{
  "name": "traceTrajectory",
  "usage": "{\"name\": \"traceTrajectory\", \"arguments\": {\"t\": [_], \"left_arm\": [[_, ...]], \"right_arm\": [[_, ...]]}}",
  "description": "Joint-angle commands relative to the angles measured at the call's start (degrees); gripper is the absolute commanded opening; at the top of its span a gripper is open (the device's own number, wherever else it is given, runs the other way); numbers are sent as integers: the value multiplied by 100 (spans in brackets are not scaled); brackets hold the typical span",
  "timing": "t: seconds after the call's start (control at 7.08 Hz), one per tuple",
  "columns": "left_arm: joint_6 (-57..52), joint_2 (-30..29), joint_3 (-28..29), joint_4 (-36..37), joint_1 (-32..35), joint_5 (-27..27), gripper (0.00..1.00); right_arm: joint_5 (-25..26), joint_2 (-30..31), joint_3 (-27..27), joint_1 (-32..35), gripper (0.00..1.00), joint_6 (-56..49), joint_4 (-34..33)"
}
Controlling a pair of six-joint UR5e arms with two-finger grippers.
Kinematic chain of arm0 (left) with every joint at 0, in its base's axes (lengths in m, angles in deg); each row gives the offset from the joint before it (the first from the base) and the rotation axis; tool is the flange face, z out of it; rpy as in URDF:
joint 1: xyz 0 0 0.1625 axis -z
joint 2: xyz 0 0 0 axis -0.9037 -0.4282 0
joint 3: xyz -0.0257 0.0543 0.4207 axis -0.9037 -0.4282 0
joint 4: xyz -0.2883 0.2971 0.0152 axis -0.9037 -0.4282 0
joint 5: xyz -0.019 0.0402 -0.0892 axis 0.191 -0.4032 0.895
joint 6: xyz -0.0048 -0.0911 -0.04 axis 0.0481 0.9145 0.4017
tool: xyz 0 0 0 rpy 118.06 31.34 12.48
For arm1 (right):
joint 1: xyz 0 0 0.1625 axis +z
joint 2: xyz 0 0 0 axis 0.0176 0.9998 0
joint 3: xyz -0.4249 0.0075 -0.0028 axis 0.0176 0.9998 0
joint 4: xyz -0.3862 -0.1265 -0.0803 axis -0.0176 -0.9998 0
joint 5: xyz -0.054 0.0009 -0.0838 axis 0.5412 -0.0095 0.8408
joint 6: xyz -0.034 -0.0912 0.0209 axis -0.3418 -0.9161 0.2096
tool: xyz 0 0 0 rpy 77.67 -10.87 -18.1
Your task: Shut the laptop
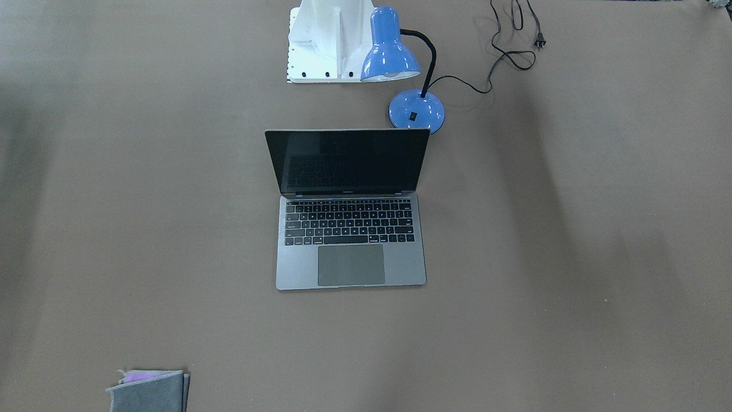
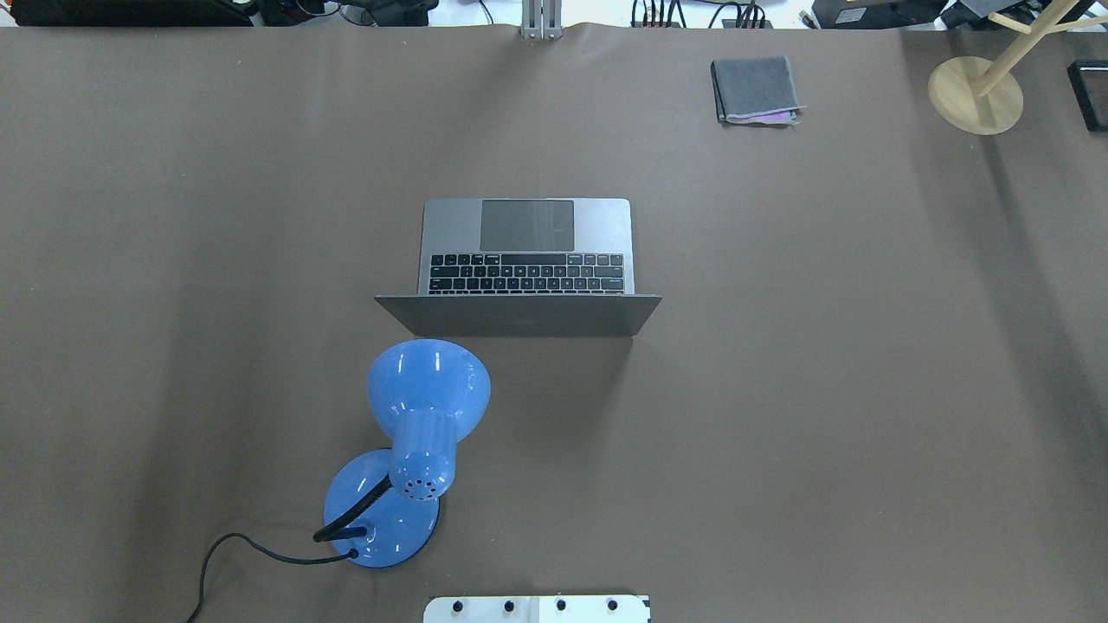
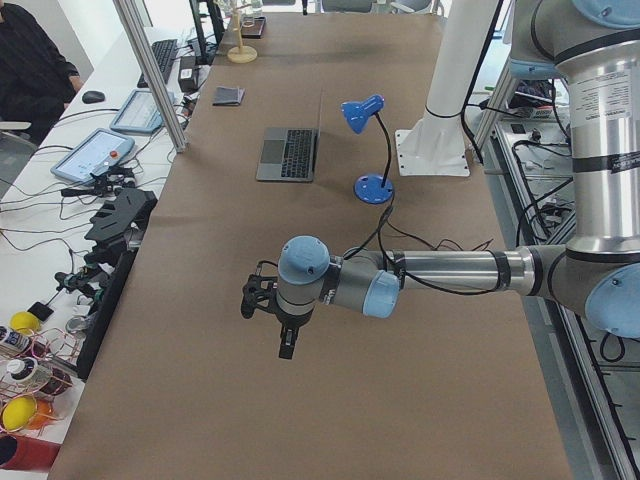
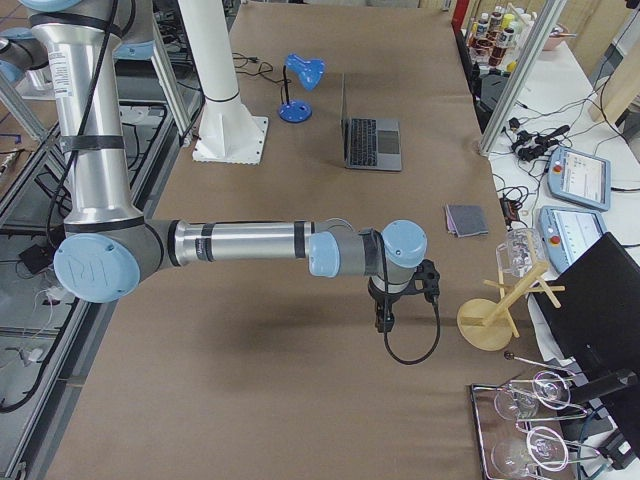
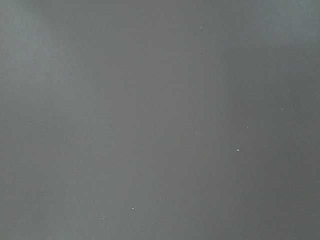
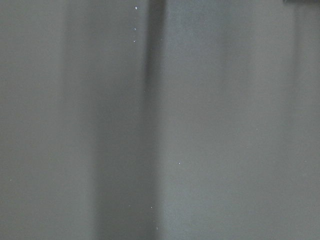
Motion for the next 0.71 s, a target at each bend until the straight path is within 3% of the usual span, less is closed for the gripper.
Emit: {"name": "traceTrajectory", "arguments": {"t": [0.0, 0.56], "left_arm": [[15, -12, -35, 1, -2, 18, 98], [7, -29, -35, -17, -2, 9, 98]], "right_arm": [[-6, -22, -3, 0, 100, -5, 26], [-15, -31, 50, 0, 100, 4, 35]]}}
